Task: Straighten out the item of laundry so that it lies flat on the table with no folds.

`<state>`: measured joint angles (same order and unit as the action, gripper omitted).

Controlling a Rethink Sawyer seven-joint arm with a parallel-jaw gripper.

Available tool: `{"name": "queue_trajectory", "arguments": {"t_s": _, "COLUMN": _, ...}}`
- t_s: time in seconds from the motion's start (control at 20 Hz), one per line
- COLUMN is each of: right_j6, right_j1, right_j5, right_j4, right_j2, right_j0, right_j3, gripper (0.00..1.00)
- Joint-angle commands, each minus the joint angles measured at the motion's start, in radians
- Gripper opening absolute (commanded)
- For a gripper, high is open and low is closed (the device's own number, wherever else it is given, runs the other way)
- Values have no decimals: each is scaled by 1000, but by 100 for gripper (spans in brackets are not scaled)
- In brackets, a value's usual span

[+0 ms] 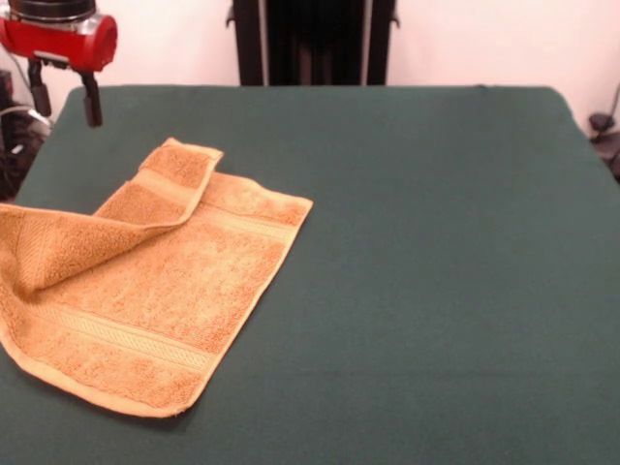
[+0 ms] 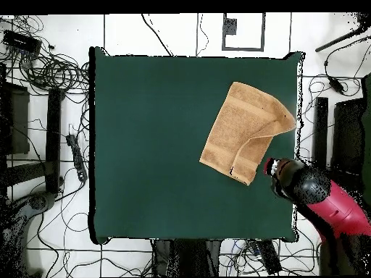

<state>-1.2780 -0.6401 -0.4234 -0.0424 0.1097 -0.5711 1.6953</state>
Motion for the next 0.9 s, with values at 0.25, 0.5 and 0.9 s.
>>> {"name": "queue_trajectory", "arguments": {"t_s": 0.25, "right_j6": -96, "right_j1": 57, "right_j5": -45, "right_j4": 11, "right_j2": -153, "right_j0": 38, "right_j3": 0, "gripper": 100}}
{"name": "queue_trajectory", "arguments": {"t_s": 0.5, "right_j6": -104, "right_j1": 59, "right_j5": -45, "right_j4": 3, "right_j2": -159, "right_j0": 39, "right_j3": 2, "gripper": 100}}
{"name": "queue_trajectory", "arguments": {"t_s": 0.9, "right_j6": -123, "right_j1": 72, "right_j5": -45, "right_j4": 1, "right_j2": -146, "right_j0": 62, "right_j3": -14, "gripper": 100}}
